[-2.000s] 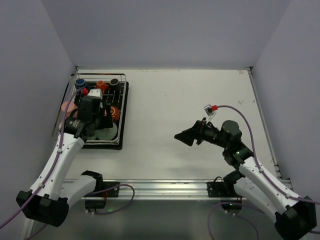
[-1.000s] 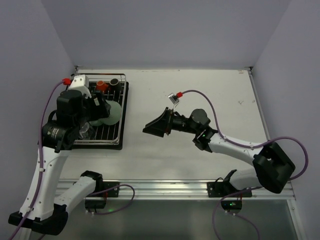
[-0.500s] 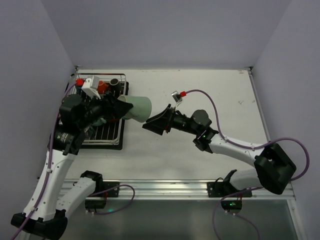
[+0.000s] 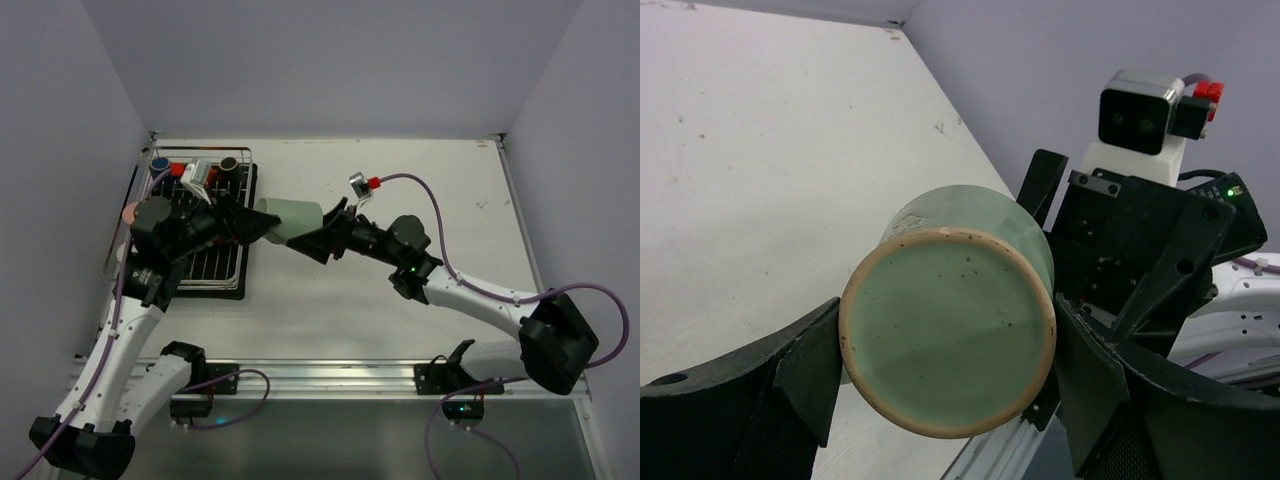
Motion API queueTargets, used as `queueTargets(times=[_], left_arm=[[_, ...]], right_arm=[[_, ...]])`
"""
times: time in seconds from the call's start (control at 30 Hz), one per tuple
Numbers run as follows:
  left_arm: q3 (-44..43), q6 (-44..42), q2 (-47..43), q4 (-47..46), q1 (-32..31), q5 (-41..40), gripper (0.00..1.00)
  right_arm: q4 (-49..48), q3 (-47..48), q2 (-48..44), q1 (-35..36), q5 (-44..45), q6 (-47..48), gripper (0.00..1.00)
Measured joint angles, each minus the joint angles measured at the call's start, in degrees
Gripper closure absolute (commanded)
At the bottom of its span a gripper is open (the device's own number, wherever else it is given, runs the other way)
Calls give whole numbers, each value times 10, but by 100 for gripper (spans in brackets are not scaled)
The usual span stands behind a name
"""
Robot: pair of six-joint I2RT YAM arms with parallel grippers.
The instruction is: Unload the cups from the dish rack
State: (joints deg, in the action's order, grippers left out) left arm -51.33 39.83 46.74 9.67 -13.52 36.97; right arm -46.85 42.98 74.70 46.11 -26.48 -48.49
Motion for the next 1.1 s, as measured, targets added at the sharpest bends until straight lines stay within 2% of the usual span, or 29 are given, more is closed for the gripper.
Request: queueTargets(times=[0.03, 0.07, 0.13, 0.17, 0.2, 0.23, 0.27, 0.3, 0.4, 0.53, 0.63, 0.73, 0.87, 0.93, 1.1], left_arm=[[9, 5, -1, -8, 0, 6, 98], [17, 13, 0, -15, 0, 11, 94], [29, 26, 0, -32, 0, 19, 84], [32, 30, 0, -42, 0, 22, 65], [34, 31, -1, -49, 0, 22, 54], [36, 42, 0, -55, 1, 28, 45], [37, 53, 1, -61, 3, 35, 36], [37, 58, 1, -68, 3, 39, 21], [23, 45, 2, -54, -2, 32, 4], [-36, -41, 9, 38, 0, -67, 0], [-85, -106, 2, 108, 0, -183, 0], [-98, -156, -13, 158, 0, -294, 0], [-88, -189, -18, 198, 0, -382, 0], [-74, -198, -15, 214, 0, -409, 0], [-37, -200, -14, 229, 0, -437, 0]], right_arm=[[-2, 2, -1, 0, 1, 1, 37], [-3, 3, -3, 0, 3, 2, 51], [0, 3, -5, -1, 8, 5, 67], [2, 3, -5, -3, 14, 6, 87], [2, 2, -6, -5, 15, 3, 96], [-6, 2, -7, -8, 7, -7, 100], [-14, 2, -12, -7, -2, -13, 100], [-7, 2, -23, -6, -3, -13, 100], [41, 15, -42, -5, -3, 7, 100], [261, 103, -43, -11, 43, 92, 100], [455, 194, -20, -29, 82, 174, 100], [609, 279, 19, -69, 110, 251, 100], [770, 397, 104, -127, 171, 342, 100], [846, 480, 178, -142, 223, 388, 100], [943, 611, 332, -146, 275, 459, 100]])
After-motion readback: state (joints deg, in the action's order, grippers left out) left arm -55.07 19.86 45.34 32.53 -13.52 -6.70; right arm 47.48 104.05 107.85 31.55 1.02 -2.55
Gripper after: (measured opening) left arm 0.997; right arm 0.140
